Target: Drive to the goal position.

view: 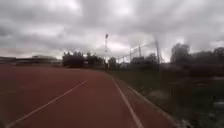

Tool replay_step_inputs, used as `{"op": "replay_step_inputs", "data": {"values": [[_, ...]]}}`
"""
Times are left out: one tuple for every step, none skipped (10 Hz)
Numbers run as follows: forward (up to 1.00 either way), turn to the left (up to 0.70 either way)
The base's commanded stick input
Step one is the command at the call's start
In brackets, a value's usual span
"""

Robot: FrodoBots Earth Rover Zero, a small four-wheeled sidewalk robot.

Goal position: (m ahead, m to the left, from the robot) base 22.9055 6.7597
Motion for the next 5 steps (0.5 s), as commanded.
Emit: {"op": "replay_step_inputs", "data": {"values": [[0.7, 0.0], [0.7, 0.0], [0.7, 0.0], [0.7, 0.0], [0.7, 0.0]]}}
